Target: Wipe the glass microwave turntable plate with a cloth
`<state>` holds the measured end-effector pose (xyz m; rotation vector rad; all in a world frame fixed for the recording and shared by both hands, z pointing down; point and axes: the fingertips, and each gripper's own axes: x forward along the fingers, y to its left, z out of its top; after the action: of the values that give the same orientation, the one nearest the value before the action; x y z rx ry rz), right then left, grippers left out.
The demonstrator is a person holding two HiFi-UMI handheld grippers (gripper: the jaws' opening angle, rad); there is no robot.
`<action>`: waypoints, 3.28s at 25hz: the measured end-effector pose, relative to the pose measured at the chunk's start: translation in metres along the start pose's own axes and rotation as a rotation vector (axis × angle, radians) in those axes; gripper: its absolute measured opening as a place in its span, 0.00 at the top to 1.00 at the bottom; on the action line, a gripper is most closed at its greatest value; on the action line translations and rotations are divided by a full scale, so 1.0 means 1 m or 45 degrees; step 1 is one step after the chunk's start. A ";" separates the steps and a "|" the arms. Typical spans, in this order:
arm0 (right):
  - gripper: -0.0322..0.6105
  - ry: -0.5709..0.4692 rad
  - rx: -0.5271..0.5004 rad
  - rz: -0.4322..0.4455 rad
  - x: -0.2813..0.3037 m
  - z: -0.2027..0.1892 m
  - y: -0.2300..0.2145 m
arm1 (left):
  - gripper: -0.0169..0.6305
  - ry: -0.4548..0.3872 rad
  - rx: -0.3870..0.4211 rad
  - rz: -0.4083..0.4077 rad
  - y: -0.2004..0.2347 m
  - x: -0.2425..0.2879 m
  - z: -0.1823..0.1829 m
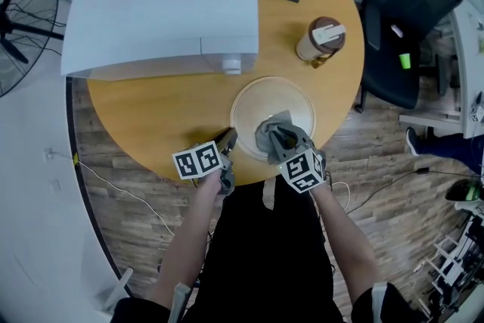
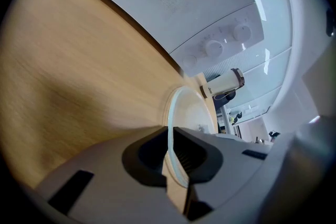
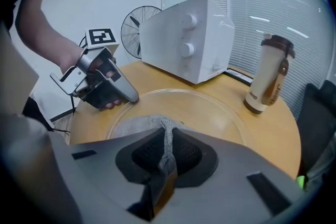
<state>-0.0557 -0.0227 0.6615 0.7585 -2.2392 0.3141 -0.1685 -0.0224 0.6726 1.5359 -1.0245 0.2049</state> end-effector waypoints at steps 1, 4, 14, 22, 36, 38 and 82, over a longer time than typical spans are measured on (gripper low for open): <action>0.87 0.002 0.010 -0.021 -0.003 -0.004 -0.008 | 0.93 0.000 0.000 -0.001 0.000 0.000 0.000; 0.87 0.003 0.003 -0.095 -0.007 -0.007 -0.036 | 0.93 0.001 0.002 -0.003 -0.001 0.000 0.000; 0.88 0.007 -0.010 -0.185 0.030 0.030 -0.083 | 0.93 -0.003 0.013 0.005 -0.001 0.001 0.000; 0.88 -0.026 -0.025 -0.117 0.042 0.047 -0.047 | 0.93 -0.020 0.010 0.016 0.000 0.001 0.001; 0.88 0.051 -0.060 -0.061 -0.006 -0.007 -0.002 | 0.93 -0.039 0.036 0.049 0.000 0.001 0.000; 0.88 0.064 -0.052 -0.045 -0.011 -0.013 0.007 | 0.93 -0.043 0.042 0.054 0.000 0.001 0.000; 0.88 -0.832 0.138 -0.035 -0.333 0.131 -0.111 | 0.94 -0.860 0.853 0.081 -0.328 -0.143 0.016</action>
<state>0.1210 -0.0262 0.3305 1.0628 -2.8325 0.1892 -0.0335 -0.0033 0.3417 2.2608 -1.6432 0.0679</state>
